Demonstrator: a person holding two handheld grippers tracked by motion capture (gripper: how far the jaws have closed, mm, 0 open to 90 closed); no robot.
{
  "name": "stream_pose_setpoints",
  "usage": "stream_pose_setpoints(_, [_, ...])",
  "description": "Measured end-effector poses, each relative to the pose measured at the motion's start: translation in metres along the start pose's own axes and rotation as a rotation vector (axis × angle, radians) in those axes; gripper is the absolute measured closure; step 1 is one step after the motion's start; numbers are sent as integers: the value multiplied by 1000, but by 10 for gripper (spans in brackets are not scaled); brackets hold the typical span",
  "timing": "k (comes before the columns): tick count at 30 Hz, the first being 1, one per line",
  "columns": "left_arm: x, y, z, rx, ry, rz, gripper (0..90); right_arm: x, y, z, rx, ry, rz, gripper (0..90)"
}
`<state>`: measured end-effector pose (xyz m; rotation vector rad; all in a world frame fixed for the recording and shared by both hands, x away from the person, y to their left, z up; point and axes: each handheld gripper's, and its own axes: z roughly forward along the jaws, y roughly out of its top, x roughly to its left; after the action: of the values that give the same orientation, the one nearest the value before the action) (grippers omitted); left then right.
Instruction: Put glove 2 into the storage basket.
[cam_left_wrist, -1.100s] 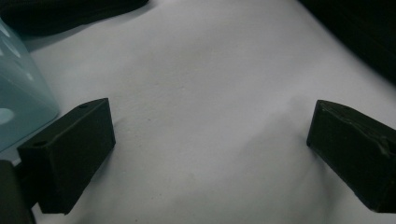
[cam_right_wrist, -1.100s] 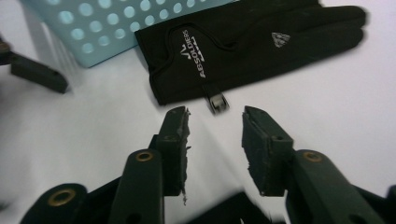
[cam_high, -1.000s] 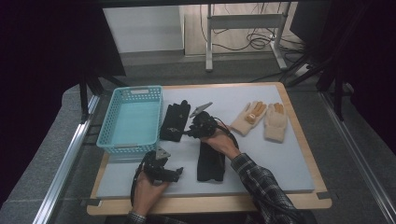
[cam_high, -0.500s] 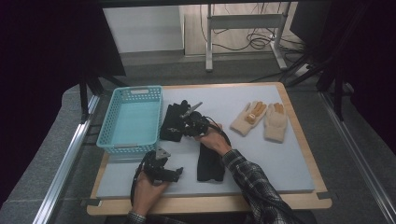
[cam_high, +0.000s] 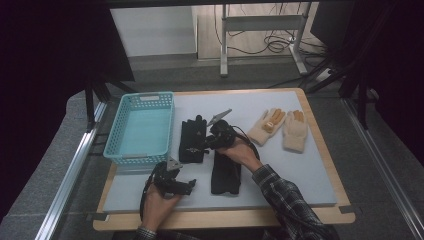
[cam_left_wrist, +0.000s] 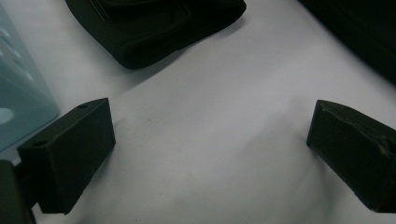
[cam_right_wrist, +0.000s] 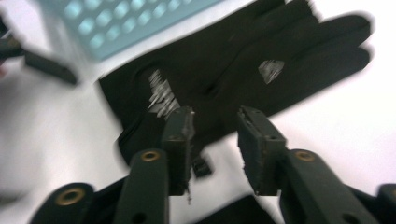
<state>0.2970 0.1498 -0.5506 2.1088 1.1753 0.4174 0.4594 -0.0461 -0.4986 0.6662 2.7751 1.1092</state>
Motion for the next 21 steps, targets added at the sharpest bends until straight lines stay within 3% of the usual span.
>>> stream_pose_setpoints(6, [0,0,0,-1,-1,-1,12,-4,20,29,-59,-7,-7,508])
stream_pose_setpoints(9, [0,0,0,0,-1,-1,12,-3,26,45,-49,-40,-13,419])
stream_pose_setpoints(11, [0,0,0,-1,-1,-1,12,-3,27,55,-12,-69,-25,429])
stream_pose_setpoints(13, [0,0,0,-1,-1,-1,12,-5,26,61,18,-76,-35,543])
stream_pose_setpoints(15, [0,0,0,0,-1,-1,12,-8,24,61,3,-54,39,637])
stream_pose_setpoints(17, [0,0,0,0,-1,-1,12,-13,23,59,0,-43,71,736])
stream_pose_setpoints(19, [0,0,0,0,-1,-1,12,-17,23,57,-5,-22,82,841])
stream_pose_setpoints(21, [0,0,0,0,-1,-1,12,-17,23,56,-1,-17,76,870])
